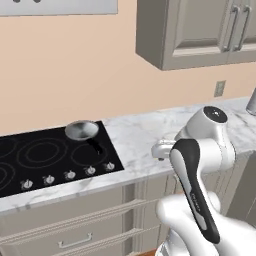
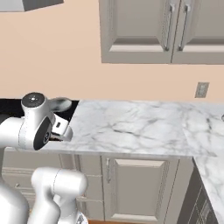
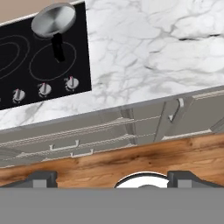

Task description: Move the pot and pan from the stove into the sink.

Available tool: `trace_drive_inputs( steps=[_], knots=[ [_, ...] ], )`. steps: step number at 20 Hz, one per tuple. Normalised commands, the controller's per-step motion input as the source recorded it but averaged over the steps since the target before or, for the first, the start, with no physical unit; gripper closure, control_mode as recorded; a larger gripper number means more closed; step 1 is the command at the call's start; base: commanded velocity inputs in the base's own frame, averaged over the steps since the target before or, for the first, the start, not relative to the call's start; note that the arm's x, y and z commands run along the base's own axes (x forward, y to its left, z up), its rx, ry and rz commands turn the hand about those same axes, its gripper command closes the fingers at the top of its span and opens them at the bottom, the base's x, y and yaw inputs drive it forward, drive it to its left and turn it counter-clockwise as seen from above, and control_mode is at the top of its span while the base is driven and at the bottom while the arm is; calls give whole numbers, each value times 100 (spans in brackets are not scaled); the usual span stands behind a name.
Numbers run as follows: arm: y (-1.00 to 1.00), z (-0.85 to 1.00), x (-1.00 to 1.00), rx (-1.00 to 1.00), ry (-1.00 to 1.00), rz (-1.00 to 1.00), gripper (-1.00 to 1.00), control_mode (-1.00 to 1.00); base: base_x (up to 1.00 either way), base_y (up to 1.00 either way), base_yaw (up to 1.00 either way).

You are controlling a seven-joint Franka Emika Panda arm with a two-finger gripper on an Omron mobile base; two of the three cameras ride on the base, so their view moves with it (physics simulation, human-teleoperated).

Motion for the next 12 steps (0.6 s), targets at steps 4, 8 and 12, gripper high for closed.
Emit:
trace_drive_inputs(
  steps=[4, 8, 12],
  knots=[
    [0, 0, 0, 0, 0, 0, -100, 100, 21, 53, 1],
    [0, 0, 0, 0, 0, 0, -100, 100, 12, 50, 1],
    [0, 0, 0, 0, 0, 0, -100, 100, 14, 46, 0]
  ],
)
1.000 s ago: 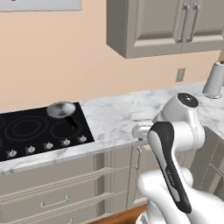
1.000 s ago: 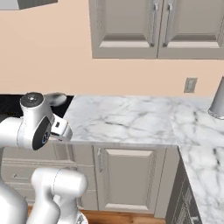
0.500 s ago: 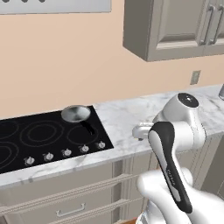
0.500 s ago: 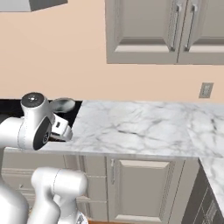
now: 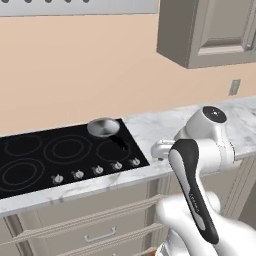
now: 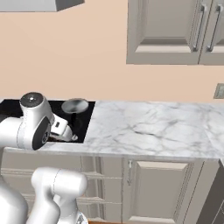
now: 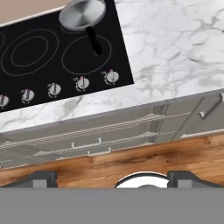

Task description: Move the pot and pan from the stove into the sink.

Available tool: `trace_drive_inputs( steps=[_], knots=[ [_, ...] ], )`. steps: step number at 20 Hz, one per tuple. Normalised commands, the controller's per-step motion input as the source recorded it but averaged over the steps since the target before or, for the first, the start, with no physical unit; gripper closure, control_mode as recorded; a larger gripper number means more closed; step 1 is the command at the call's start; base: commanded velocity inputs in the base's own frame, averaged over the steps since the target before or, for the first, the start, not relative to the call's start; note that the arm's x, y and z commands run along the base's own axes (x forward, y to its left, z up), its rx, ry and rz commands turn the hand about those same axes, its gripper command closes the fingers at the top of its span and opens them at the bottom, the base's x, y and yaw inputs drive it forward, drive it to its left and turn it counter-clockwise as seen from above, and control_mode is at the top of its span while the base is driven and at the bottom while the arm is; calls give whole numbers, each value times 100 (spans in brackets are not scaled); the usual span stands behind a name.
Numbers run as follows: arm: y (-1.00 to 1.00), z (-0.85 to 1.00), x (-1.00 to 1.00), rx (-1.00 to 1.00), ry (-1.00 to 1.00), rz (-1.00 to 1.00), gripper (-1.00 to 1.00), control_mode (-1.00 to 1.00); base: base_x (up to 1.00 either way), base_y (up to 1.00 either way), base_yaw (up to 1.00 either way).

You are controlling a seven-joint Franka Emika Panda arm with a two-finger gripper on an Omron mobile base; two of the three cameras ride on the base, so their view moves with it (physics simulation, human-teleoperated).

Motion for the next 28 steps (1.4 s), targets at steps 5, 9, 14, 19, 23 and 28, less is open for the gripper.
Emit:
trace_drive_inputs(
  steps=[5, 9, 14, 19, 23, 28],
  knots=[
    [0, 0, 0, 0, 0, 0, -100, 100, 47, 33, 0],
    [5, 0, 27, 0, 0, -1, -100, -100, 0, 0, 0],
    [22, 0, 91, 0, 1, 0, -100, -100, 0, 0, 0],
    [24, -15, 75, 0, 9, 2, -100, -100, 0, 0, 0],
    [20, -24, 44, -1, 10, 8, -100, -100, 0, 0, 0],
    [4, -10, 9, -1, 2, 2, -100, -100, 0, 0, 0]
  ],
)
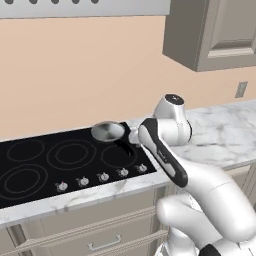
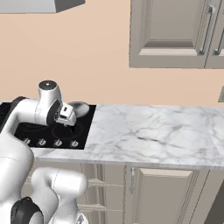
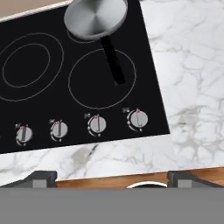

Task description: Move the pot and pan from the stove into the sink.

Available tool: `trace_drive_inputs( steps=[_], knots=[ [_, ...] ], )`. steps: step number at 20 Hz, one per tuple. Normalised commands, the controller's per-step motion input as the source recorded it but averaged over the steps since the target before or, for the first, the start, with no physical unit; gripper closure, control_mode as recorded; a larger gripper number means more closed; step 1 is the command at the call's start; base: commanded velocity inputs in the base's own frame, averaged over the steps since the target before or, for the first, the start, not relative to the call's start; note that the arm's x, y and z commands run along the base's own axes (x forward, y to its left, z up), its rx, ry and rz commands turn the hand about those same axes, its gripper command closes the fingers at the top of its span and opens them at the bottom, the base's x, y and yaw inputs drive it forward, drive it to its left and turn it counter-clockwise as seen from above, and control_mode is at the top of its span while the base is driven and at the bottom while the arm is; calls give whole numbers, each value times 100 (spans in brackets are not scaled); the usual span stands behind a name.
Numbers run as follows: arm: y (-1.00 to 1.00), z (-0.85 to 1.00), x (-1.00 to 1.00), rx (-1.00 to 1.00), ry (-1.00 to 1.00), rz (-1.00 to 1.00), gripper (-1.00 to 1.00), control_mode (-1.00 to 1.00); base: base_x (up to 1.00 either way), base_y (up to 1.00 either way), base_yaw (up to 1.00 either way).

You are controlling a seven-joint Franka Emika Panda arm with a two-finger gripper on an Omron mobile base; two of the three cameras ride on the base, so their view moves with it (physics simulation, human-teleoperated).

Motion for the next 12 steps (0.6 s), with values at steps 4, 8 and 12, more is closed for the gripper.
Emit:
trace_drive_inputs(
  steps=[4, 8, 12],
  knots=[
    [0, -48, 33, -2, 0, 3, -100, -100, 0, 0, 0],
    [0, -51, 55, -2, -2, 5, -100, -100, 0, 0, 0],
    [7, -42, 75, -2, -5, 6, -100, -100, 0, 0, 0]
  ],
)
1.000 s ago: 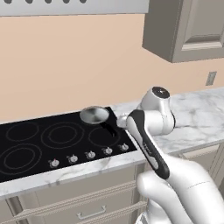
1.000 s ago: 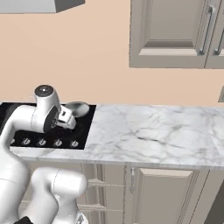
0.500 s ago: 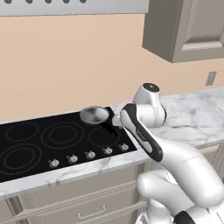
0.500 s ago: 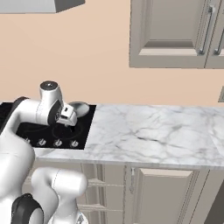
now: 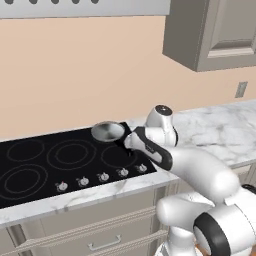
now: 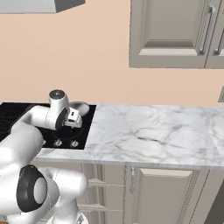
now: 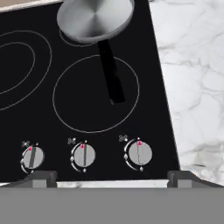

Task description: Move the pot and pan from the stove into the sink.

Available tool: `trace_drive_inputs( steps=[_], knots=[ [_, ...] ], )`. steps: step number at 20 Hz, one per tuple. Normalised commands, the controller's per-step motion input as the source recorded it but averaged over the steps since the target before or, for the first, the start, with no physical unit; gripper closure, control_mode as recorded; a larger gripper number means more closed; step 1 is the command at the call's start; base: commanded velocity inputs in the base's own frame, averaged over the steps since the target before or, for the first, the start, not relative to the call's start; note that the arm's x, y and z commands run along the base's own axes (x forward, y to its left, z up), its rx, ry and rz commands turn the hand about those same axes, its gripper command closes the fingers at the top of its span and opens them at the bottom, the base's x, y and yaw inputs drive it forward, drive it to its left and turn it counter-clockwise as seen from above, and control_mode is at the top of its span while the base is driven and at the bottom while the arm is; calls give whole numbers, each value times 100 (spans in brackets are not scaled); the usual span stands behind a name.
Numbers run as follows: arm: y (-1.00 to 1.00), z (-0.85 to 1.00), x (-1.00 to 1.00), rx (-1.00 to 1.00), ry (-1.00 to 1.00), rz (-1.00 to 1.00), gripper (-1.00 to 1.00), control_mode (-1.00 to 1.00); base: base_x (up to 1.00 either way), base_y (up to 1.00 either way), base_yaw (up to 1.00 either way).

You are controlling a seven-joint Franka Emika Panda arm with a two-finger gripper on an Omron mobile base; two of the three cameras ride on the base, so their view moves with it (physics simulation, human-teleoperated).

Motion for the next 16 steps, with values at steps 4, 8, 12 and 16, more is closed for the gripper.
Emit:
trace_drive_inputs(
  steps=[4, 8, 12, 16],
  knots=[
    [19, -36, 82, -3, -7, 5, -100, -100, 0, 0, 0],
    [24, -29, 84, -2, -4, 3, -100, -100, 0, 0, 0],
    [3, -20, 36, -2, 0, 3, -100, -100, 0, 0, 0],
    [0, -1, 6, 0, 0, 0, -100, -100, 0, 0, 0]
  ],
)
